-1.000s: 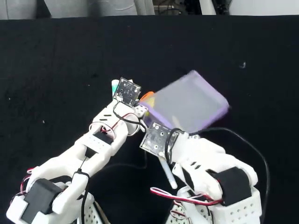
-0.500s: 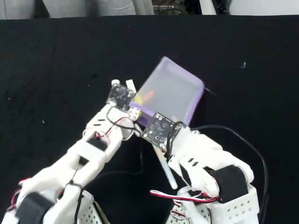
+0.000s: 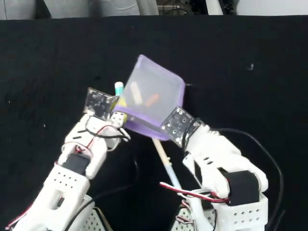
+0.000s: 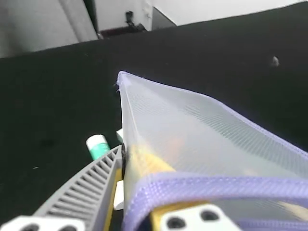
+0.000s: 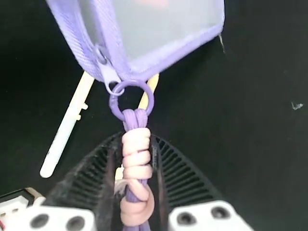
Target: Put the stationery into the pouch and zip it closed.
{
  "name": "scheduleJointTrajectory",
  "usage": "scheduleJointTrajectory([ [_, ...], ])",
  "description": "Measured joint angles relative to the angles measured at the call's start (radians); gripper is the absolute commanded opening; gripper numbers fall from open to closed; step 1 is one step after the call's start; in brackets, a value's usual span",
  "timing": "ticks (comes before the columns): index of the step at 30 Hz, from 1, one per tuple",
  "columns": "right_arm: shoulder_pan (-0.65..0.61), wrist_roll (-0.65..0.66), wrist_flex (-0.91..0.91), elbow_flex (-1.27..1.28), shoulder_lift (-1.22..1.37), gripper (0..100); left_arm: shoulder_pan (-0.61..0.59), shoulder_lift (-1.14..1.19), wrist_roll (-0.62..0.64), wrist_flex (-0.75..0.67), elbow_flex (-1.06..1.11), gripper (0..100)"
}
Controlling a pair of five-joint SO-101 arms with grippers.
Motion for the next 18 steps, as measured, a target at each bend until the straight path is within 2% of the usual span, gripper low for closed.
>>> scheduleJointTrajectory([
  [2, 0.0, 0.0, -0.011, 0.011, 0.0, 1.8, -0.023, -0.044, 0.0, 0.043, 0.0, 3],
  [4, 0.0, -0.025, -0.029, 0.025, -0.002, 7.4, -0.038, -0.063, 0.0, 0.075, -0.011, 3],
  [9, 0.0, -0.123, -0.069, 0.029, 0.002, 37.8, -0.049, -0.049, 0.0, 0.175, -0.092, 3],
  [11, 0.0, -0.143, -0.071, 0.029, 0.002, 46.9, -0.063, -0.023, 0.0, 0.206, -0.127, 3],
  [13, -0.032, -0.155, -0.074, 0.029, 0.002, 50.9, -0.08, 0.015, 0.0, 0.216, -0.157, 3],
  [18, -0.121, -0.218, -0.074, 0.012, 0.005, 51.1, -0.181, 0.14, 0.0, 0.219, -0.247, 3],
])
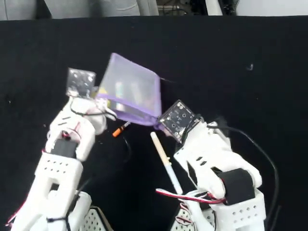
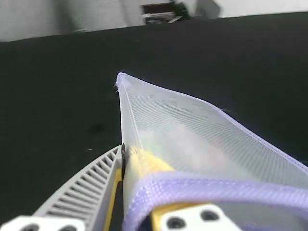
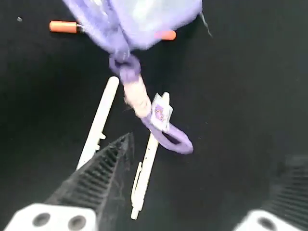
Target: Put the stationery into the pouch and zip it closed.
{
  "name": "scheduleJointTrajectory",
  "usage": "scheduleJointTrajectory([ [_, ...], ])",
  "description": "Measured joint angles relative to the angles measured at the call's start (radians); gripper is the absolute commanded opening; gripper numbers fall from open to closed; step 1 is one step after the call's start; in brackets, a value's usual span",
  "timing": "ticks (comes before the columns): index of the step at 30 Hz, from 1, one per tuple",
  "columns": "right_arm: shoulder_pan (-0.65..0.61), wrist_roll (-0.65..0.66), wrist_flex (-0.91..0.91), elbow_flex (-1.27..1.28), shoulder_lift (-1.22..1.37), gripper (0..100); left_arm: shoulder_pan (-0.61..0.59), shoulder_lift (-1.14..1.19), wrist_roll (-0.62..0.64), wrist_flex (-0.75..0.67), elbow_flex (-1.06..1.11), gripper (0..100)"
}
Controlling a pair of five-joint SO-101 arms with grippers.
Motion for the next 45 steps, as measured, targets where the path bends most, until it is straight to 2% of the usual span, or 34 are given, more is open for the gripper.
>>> scheduleJointTrajectory([
  [4, -0.011, -0.048, 0.0, -0.064, -0.017, 51.1, -0.078, 0.121, 0.0, 0.075, -0.115, 3],
  [9, -0.006, -0.075, -0.005, -0.066, 0.003, 51.1, -0.132, 0.262, 0.0, 0.29, -0.348, 3],
  [16, 0.143, -0.08, -0.114, -0.009, 0.183, 50.8, -0.245, 0.381, 0.0, 0.519, -0.603, 3],
  [25, 0.167, -0.13, -0.19, 0.005, 0.374, 27.6, -0.419, 0.391, 0.0, 0.783, -0.847, 3],
  [28, 0.167, -0.141, -0.229, 0.034, 0.404, 24.3, -0.451, 0.391, 0.0, 0.852, -0.87, 3],
  [34, 0.167, -0.141, -0.292, 0.086, 0.486, 25.7, -0.465, 0.394, 0.0, 0.928, -0.873, 3],
  [37, 0.12, -0.143, -0.299, 0.086, 0.563, 25.5, -0.465, 0.394, -0.006, 0.936, -0.873, 3],
  [41, 0.054, -0.143, -0.344, 0.086, 0.683, 25.4, -0.465, 0.394, -0.077, 0.942, -0.875, 3],
  [45, 0.051, -0.143, -0.423, 0.086, 0.815, 25.4, -0.489, 0.394, -0.115, 0.962, -0.875, 3],
])
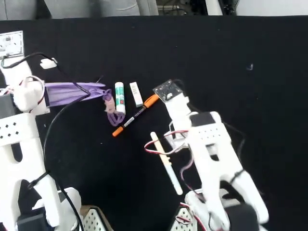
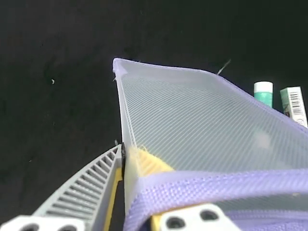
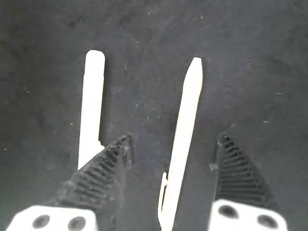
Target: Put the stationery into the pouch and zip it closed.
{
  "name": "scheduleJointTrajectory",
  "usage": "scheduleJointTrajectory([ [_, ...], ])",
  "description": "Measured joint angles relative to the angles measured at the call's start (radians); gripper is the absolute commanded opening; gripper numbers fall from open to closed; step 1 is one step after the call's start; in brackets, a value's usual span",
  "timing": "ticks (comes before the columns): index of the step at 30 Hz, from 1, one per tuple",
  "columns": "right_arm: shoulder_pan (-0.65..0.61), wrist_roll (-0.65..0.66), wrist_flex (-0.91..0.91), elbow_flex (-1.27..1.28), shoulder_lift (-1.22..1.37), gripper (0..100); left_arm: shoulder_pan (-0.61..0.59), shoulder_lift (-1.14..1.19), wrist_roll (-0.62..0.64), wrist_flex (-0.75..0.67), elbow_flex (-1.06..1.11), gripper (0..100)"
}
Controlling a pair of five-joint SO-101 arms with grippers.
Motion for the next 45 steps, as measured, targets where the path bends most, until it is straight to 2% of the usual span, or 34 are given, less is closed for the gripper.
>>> scheduleJointTrajectory([
  [8, 0.003, 0.012, -0.075, -0.015, 0.187, 25.4, -0.083, -0.002, -0.008, -0.038, 0.068, 3],
  [12, 0.055, 0.063, -0.155, -0.015, 0.209, 25.3, -0.086, -0.002, -0.008, -0.038, 0.068, 3],
  [20, 0.078, 0.08, -0.221, -0.015, 0.229, 8.9, -0.089, -0.002, -0.008, -0.041, 0.091, 3],
  [27, 0.083, 0.081, -0.232, -0.049, 0.356, 8.1, -0.089, -0.002, -0.008, -0.041, 0.094, 3],
  [29, 0.083, 0.081, -0.226, -0.077, 0.388, 7.0, -0.074, -0.005, -0.008, -0.041, 0.109, 3],
  [31, 0.084, 0.081, -0.226, -0.092, 0.405, 1.3, -0.051, -0.006, -0.009, -0.041, 0.115, 3],
  [37, 0.103, 0.081, -0.226, -0.098, 0.411, 1.1, 0.0, -0.006, -0.006, -0.029, 0.115, 3],
  [45, 0.126, 0.081, -0.199, -0.097, 0.276, 1.1, 0.16, -0.002, 0.006, 0.077, 0.048, 3],
])
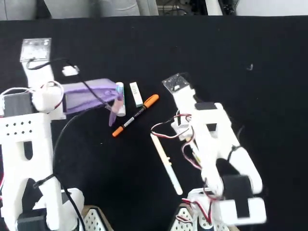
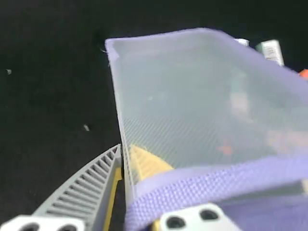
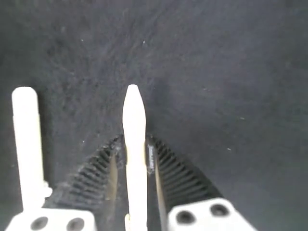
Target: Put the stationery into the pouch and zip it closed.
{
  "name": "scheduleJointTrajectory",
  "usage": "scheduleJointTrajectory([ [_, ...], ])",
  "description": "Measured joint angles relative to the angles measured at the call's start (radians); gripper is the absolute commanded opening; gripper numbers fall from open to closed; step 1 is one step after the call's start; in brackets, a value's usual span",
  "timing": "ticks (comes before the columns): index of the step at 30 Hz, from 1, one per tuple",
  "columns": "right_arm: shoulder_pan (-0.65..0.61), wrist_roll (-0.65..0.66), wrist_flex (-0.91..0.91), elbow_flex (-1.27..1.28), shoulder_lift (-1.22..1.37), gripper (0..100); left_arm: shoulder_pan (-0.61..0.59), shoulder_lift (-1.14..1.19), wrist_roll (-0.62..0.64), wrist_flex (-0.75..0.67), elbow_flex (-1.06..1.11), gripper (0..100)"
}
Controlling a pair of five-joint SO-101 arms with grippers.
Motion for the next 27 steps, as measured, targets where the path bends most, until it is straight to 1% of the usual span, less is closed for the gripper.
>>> scheduleJointTrajectory([
  [6, 0.002, 0.0, 0.124, -0.058, -0.221, 1.1, 0.055, 0.0, 0.026, 0.112, -0.141, 3],
  [8, 0.002, 0.0, 0.166, -0.094, -0.298, 1.1, 0.068, 0.0, 0.026, 0.135, -0.166, 3],
  [11, 0.002, 0.002, 0.199, -0.157, -0.394, 1.1, 0.124, 0.0, 0.026, 0.152, -0.172, 3],
  [18, 0.002, 0.002, 0.209, -0.262, -0.531, 1.1, 0.247, 0.0, 0.032, 0.135, -0.172, 3],
  [23, 0.002, 0.002, 0.209, -0.347, -0.606, 1.1, 0.328, 0.0, 0.106, 0.095, -0.172, 3],
  [27, 0.002, 0.002, 0.209, -0.411, -0.667, 1.1, 0.387, 0.0, 0.138, 0.066, -0.172, 3],
])
